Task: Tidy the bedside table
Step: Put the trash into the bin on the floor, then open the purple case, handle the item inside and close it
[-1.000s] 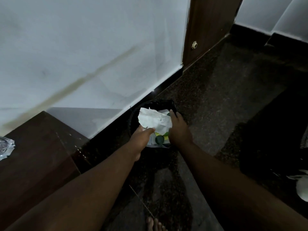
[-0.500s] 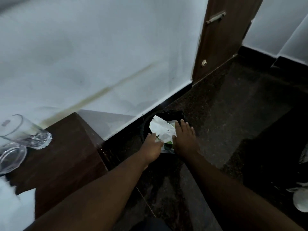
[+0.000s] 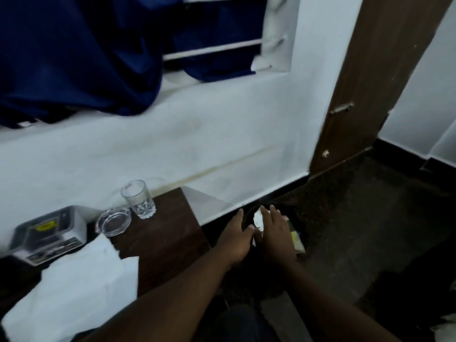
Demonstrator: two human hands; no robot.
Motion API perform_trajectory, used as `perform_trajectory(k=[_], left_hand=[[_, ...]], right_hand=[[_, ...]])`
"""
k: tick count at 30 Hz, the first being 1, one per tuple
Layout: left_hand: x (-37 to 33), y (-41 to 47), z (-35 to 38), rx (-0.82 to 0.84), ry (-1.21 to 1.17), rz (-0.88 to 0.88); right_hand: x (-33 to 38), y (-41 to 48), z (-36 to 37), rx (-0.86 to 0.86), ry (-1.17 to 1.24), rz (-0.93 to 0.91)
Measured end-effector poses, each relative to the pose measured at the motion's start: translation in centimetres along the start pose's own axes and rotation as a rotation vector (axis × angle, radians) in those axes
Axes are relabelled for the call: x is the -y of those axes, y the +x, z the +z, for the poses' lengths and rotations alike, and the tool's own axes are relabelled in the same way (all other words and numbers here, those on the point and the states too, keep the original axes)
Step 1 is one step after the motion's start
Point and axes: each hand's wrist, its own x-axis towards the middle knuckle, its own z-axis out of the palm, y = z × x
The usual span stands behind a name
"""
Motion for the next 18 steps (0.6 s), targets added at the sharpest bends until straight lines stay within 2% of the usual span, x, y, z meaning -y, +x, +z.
perform_trajectory(k=[10,18], left_hand=[[-0.2,-8.5,-8.7,-0.187,-0.094,0.041],[2.1,-14.7,-16.1,-0.404,-0.181,0.067]], right_hand=[[12.5,-3.0,-3.0,0.000,0.115,-0.197],[22.4,-5.3,-1.2,0.041,0.037,-0.513]])
